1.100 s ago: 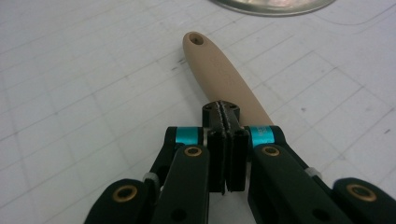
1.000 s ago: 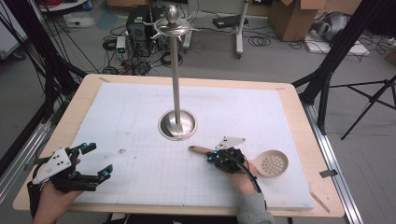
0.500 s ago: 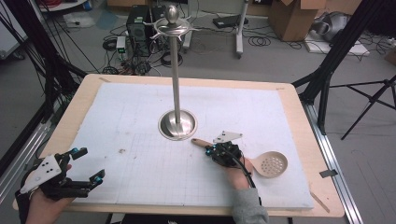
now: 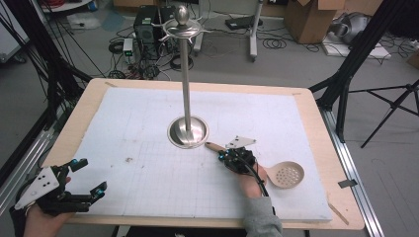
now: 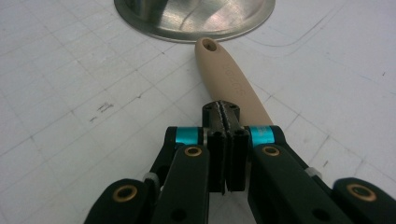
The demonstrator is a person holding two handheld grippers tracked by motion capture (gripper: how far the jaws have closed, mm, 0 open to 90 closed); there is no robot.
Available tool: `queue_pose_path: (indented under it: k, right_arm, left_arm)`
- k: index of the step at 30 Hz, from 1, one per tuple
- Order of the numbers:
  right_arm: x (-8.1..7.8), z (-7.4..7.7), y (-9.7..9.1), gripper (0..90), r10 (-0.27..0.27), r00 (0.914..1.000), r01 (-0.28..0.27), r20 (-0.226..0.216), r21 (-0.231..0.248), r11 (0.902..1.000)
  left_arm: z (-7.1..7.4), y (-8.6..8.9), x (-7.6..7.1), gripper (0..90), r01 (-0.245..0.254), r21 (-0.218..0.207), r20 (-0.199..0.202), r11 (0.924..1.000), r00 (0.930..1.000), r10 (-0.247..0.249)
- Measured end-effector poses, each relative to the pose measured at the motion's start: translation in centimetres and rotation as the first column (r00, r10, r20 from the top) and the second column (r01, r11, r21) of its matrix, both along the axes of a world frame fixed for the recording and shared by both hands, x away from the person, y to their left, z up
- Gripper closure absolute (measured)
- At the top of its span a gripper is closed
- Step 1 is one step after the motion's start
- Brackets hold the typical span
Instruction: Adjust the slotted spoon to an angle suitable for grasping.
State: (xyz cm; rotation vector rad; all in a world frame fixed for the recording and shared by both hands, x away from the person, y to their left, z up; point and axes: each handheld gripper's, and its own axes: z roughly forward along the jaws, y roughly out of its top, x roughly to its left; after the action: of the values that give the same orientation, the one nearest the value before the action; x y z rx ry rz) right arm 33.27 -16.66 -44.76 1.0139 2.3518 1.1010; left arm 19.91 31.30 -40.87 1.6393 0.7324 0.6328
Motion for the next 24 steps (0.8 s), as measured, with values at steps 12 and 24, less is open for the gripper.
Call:
queue_pose_path:
  k: [12,24]
  right_arm:
    - [-1.3,2.3,-0.3,89.7,0.049,0.9979,-0.051,0.042,0.049,0.9975]
    - [-2.1,3.8,-2.3,70.1,0.088,0.9955,-0.088,0.036,0.015,0.996]
  left_arm:
    - [0.0,0.2,0.3,3.7,-0.006,-0.01,0.0,0.9999,1.0,0.006]
    - [-0.2,-0.5,1.4,3.7,0.024,-0.012,-0.01,0.9996,0.9997,-0.025]
